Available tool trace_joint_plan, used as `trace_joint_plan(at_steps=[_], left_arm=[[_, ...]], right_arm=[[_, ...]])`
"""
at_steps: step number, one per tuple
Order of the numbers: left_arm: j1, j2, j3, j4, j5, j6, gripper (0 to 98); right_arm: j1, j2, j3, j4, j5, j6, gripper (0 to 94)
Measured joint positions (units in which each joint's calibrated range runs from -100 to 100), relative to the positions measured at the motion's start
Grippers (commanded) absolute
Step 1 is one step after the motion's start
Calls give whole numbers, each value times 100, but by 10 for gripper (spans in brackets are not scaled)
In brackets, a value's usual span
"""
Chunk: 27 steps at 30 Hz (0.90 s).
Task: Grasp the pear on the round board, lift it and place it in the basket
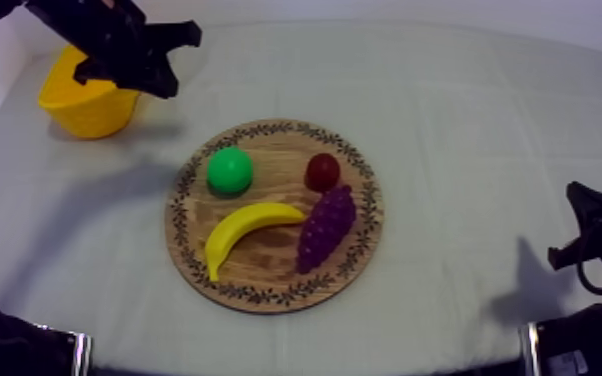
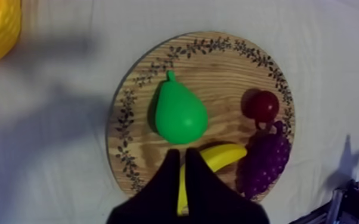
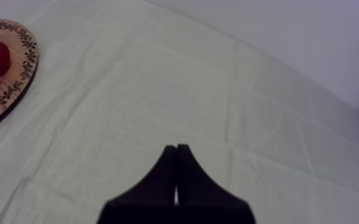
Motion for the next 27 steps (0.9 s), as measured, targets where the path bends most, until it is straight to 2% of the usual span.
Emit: trace_joint_plan(at_steps=[7,11,21,24,27], left_arm=[[68,359,-274,-83,235,137,138],[94,491,-367,-129,286,145,252],[200,725,-501,-126,364,39,824],[239,816,-549,-72,356,-25,911],[268,910,-617,-47,347,-34,942]], right_arm=[[0,0,0,0,0,0,4],[0,0,0,0,0,0,4],[0,0,0,0,0,0,4],[0,0,0,0,0,0,4],[0,0,0,0,0,0,4]])
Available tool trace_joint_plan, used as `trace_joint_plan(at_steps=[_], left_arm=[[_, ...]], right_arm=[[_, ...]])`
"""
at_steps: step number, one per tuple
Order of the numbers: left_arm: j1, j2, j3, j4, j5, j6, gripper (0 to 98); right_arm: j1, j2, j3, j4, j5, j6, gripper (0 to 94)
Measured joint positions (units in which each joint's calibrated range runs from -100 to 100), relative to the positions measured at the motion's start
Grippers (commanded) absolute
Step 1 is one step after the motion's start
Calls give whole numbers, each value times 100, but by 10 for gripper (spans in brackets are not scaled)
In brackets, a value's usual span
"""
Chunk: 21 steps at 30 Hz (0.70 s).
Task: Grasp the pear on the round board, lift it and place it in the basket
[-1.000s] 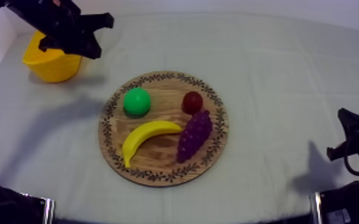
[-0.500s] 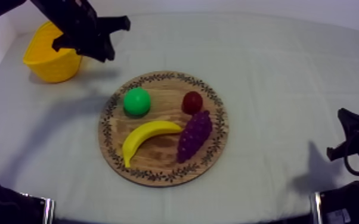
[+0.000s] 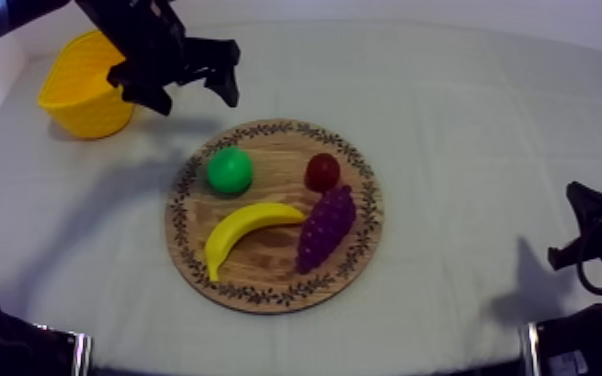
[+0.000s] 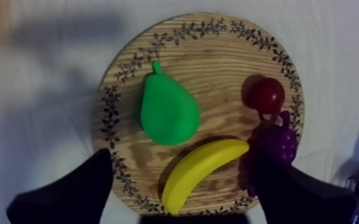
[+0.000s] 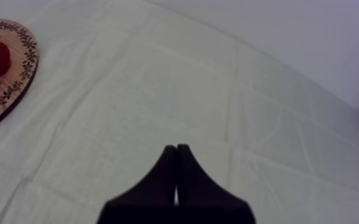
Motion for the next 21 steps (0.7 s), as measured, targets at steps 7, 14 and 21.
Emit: trace_joint_plan(at_steps=[7,14,21], left_arm=[[12,315,-82,30,-69,31,953],[-17,822,-70,79,-228,16,951],[-25,1493,-162,124,-397,2,948]], right_arm=[[0,0,0,0,0,0,4],[0,0,0,0,0,0,4],[0,0,0,0,0,0,4]])
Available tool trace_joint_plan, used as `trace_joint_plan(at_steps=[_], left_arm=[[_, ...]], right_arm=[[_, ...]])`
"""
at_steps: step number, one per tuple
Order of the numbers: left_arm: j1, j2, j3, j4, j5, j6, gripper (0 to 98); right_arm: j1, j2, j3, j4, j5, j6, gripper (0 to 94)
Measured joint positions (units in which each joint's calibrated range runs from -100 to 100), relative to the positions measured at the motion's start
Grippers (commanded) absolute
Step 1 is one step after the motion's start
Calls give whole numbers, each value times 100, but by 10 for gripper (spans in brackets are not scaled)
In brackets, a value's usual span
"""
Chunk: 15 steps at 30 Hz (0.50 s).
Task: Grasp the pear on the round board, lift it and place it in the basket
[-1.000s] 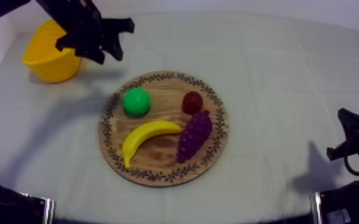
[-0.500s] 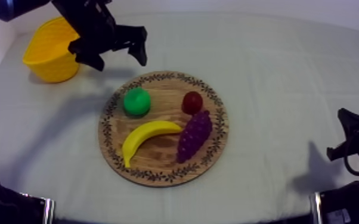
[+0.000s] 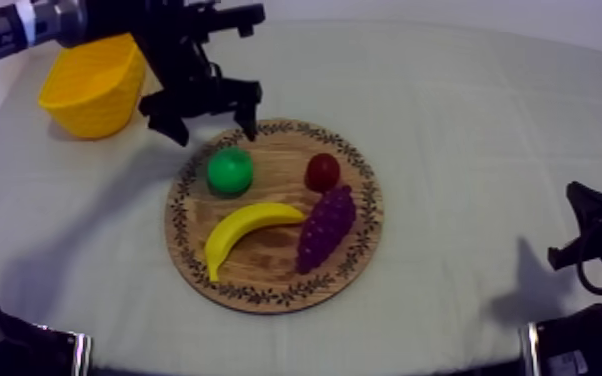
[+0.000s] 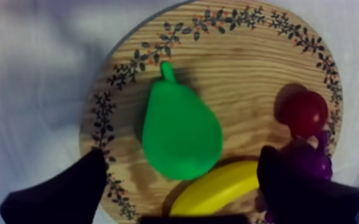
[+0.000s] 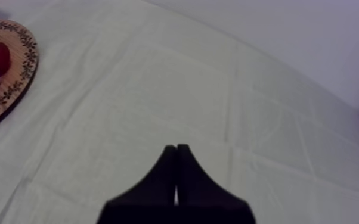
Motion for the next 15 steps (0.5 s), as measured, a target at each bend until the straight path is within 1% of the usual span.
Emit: trace_joint_plan(at_steps=[8,10,15], left_arm=[[27,660,-168,51,-116,-46,923],[43,785,-205,57,-115,-52,900],[88,1004,-245,99,-124,-46,808]], right_arm=[[0,0,0,0,0,0,4],[0,0,0,0,0,0,4],[0,0,0,0,0,0,4]])
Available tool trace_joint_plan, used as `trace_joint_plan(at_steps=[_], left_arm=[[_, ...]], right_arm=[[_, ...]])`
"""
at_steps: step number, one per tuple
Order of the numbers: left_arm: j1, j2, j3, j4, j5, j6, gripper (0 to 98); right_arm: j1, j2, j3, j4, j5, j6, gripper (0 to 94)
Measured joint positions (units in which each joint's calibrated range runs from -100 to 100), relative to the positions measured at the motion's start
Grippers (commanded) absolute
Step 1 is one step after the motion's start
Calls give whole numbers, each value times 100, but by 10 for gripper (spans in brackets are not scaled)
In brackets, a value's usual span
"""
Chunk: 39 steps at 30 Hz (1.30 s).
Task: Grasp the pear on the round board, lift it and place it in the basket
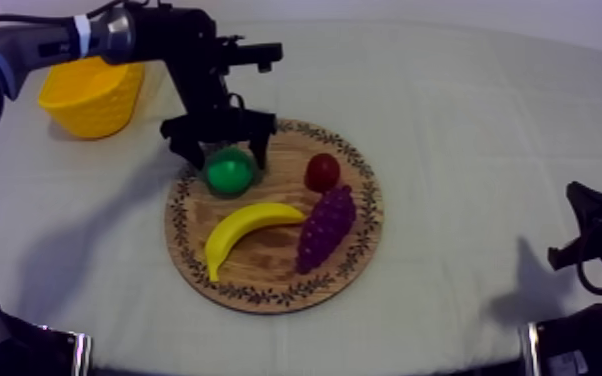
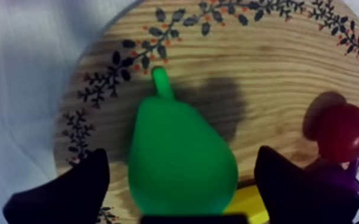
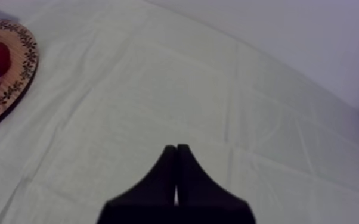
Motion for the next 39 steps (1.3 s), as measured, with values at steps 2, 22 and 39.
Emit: trace_joint_plan(at_steps=[2,22,39], left_arm=[[14,58,0,11,0,16,762],[12,-131,-23,-47,10,-36,522],[-36,-1427,-1248,-439,1223,-171,509]], right_arm=[[0,0,0,0,0,0,4],[0,0,0,0,0,0,4],[0,0,0,0,0,0,4]])
